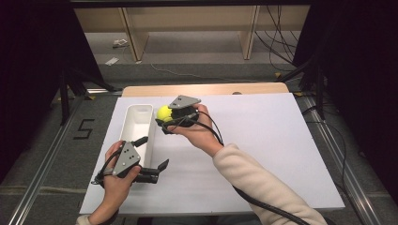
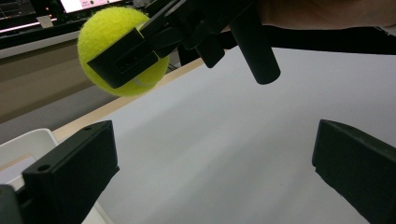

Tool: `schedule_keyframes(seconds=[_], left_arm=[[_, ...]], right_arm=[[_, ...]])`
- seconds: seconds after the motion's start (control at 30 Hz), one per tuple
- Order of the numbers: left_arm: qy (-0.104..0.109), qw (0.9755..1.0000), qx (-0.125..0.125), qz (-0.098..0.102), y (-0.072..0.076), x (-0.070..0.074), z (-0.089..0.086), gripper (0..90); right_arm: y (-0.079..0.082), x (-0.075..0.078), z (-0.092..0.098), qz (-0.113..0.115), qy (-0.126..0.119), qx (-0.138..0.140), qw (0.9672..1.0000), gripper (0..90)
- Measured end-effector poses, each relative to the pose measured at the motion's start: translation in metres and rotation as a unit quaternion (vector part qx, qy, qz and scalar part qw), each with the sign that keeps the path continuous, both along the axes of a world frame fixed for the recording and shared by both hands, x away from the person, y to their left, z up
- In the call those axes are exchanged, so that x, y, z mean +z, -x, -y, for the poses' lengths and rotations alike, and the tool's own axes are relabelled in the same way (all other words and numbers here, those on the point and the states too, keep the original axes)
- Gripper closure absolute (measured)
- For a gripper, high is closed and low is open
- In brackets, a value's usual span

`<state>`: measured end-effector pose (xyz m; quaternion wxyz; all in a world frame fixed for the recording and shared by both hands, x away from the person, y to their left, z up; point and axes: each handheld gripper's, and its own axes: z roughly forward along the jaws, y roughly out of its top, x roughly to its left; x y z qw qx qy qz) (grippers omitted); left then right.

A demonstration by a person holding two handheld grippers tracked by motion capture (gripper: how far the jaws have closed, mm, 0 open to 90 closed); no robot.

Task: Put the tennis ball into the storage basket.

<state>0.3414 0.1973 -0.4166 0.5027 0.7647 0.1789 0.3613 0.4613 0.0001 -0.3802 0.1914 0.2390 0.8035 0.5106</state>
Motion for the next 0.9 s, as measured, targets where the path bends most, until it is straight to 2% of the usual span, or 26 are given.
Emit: schedule_keyframes(seconds=[0.07, 0.23, 0.27, 0.9], left_arm=[[0.007, 1.0000, 0.005, -0.004, 0.001, -0.001, 0.000, 0.0], [0.008, 0.9999, 0.003, -0.006, 0.001, -0.001, 0.001, 0.0], [0.095, 0.9914, 0.018, -0.089, 0.012, -0.010, 0.011, 0.0], [0.095, 0.9913, 0.016, -0.090, 0.012, -0.010, 0.011, 0.0]], right_arm=[[0.000, 0.000, -0.002, 0.000, -0.001, 0.000, 1.0000, 26.4], [-0.001, 0.001, -0.006, -0.001, -0.001, 0.005, 1.0000, 26.4], [-0.001, 0.001, -0.007, 0.000, -0.001, 0.005, 1.0000, 26.4], [-0.003, 0.004, -0.020, 0.000, 0.002, 0.013, 0.9999, 26.4]])
